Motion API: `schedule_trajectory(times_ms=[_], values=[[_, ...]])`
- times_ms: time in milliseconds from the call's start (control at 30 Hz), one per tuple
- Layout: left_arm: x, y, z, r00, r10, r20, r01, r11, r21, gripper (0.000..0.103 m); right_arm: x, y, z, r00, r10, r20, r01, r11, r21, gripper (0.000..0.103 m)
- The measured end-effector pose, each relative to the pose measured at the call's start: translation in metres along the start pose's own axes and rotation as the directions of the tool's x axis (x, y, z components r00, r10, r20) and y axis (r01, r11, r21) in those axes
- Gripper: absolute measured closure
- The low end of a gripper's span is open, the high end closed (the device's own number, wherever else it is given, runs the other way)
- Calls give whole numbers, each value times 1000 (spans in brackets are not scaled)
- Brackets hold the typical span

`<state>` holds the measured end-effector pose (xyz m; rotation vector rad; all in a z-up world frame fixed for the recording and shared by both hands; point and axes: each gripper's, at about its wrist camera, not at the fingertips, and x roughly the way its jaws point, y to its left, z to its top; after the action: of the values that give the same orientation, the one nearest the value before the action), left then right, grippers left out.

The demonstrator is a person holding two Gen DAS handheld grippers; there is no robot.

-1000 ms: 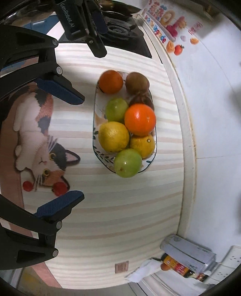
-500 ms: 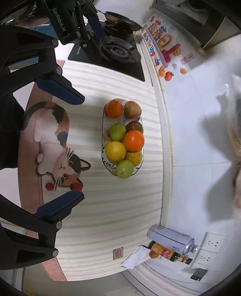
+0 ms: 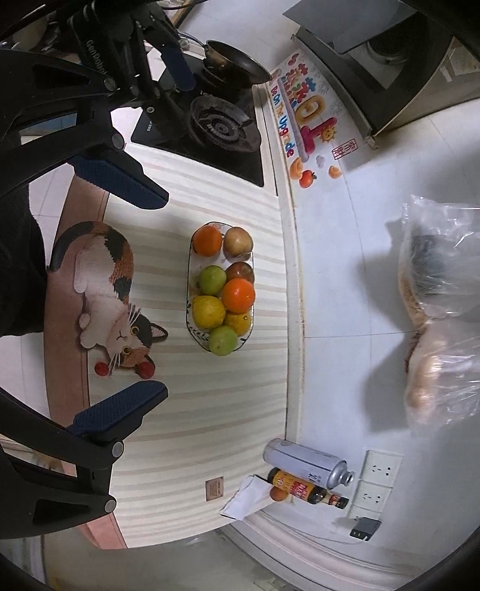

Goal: Organize fruits
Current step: 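Lift both tools away from the plate toward the cat mat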

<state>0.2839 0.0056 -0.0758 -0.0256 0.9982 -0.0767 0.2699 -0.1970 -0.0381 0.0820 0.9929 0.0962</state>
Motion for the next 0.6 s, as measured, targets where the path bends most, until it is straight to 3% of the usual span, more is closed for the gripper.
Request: schedule_trajectory(times_ms=[533, 600], values=[[-8, -9, -2, 1000, 6, 7, -6, 1000, 12, 16, 5, -9, -1, 1000, 21, -7, -21, 999, 40, 7], [-3, -10, 1, 1000, 1, -4, -1, 1000, 18, 0, 9, -15, 0, 1000, 20, -10, -19, 998, 60, 7]])
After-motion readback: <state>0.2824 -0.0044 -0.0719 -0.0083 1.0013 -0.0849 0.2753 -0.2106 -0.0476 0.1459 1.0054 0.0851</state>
